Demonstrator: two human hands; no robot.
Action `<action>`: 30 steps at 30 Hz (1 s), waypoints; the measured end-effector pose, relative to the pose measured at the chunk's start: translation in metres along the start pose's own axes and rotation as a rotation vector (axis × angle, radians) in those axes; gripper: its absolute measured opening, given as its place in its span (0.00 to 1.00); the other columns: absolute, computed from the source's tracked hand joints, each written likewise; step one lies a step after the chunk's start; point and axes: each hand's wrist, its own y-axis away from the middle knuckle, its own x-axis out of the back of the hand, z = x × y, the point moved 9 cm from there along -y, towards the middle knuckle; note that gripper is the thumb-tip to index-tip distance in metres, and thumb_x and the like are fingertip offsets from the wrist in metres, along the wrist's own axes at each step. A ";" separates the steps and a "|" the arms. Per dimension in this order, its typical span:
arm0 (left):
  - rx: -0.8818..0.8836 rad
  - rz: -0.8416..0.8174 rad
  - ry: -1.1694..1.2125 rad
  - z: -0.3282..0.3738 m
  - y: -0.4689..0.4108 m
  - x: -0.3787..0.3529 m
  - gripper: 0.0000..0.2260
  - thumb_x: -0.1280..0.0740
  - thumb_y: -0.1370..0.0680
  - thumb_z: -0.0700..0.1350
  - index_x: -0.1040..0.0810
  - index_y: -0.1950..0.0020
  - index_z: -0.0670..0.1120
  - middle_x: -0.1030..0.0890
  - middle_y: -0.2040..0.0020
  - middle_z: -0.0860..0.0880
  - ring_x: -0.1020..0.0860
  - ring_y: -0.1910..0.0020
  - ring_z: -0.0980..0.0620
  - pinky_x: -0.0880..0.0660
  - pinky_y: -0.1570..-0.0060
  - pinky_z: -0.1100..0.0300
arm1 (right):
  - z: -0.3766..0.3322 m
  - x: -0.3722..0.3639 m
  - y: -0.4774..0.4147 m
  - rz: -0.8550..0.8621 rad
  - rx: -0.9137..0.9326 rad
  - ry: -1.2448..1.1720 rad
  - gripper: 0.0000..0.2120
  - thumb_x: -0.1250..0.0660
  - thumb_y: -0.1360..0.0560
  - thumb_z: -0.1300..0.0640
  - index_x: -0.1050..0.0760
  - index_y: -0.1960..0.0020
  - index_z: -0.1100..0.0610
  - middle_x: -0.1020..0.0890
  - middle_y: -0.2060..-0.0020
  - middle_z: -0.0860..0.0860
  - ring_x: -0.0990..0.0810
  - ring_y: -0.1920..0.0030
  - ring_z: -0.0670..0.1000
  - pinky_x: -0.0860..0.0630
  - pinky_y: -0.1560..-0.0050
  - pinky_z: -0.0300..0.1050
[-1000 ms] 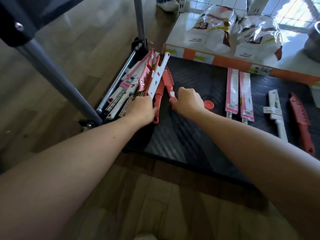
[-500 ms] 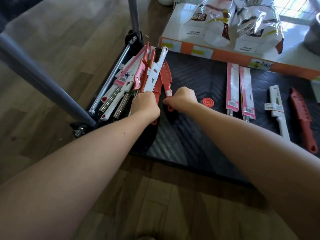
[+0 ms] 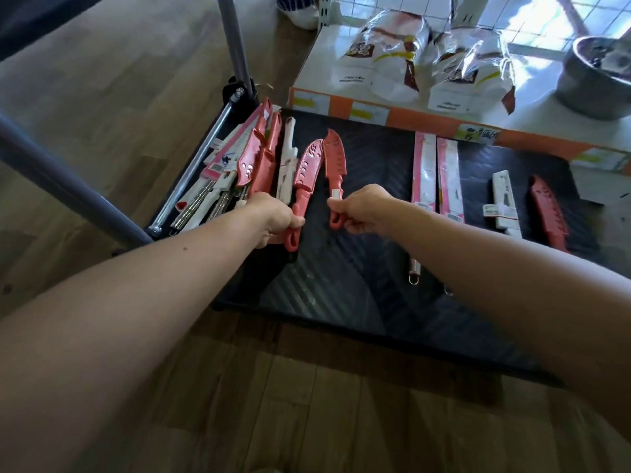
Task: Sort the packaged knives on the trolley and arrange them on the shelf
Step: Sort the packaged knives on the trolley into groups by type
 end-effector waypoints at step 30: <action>-0.161 -0.261 0.032 0.094 0.071 -0.274 0.10 0.34 0.25 0.34 0.25 0.44 0.38 0.22 0.52 0.42 0.22 0.54 0.47 0.23 0.49 0.53 | 0.151 0.258 0.059 0.345 -0.161 0.045 0.15 0.29 0.29 0.49 0.22 0.52 0.61 0.18 0.62 0.54 0.22 0.75 0.45 0.25 0.78 0.36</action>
